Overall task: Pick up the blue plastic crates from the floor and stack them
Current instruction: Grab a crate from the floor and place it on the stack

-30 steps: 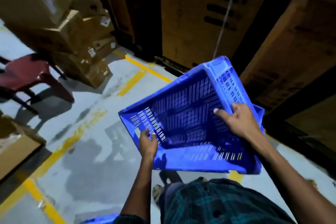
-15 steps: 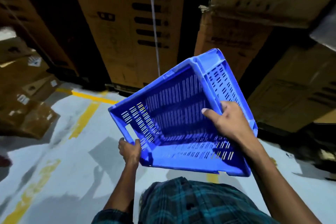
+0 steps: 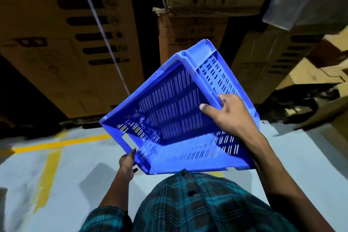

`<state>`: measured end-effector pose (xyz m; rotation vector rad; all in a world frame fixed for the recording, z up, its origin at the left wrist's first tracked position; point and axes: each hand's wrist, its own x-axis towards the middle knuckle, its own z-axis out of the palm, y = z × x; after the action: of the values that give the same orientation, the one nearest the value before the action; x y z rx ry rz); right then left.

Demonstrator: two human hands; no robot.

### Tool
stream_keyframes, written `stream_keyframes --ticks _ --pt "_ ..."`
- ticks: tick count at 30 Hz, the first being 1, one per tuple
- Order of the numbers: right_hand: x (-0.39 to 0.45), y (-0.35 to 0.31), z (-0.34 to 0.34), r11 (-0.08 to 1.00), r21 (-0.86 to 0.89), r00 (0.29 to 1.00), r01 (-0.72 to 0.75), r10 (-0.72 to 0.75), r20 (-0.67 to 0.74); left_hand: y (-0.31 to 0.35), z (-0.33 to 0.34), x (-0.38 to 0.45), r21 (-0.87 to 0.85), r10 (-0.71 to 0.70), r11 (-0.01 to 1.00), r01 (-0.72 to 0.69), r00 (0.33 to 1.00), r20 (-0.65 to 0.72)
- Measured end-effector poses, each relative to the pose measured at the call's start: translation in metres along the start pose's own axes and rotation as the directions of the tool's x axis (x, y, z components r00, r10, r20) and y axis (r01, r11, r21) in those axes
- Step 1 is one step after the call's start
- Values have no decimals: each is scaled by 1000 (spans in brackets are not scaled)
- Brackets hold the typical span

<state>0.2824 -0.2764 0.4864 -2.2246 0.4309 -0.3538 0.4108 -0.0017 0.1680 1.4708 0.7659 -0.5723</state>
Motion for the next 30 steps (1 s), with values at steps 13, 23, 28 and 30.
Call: stream_keyframes --ticks 13,23,28,30 --pt "66 81 24 972 -102 925 -211 164 -342 71 16 57 -56 45 997 -44 999 22" --pt "164 183 24 884 -23 860 -467 449 -241 112 87 57 -143 63 987 -74 995 -77" --pt "210 247 39 778 -6 778 -628 628 -18 113 88 92 -211 -13 978 -2 997 -71" --pt "224 297 54 726 61 728 -685 678 97 119 97 79 -216 -22 976 1 996 -92"
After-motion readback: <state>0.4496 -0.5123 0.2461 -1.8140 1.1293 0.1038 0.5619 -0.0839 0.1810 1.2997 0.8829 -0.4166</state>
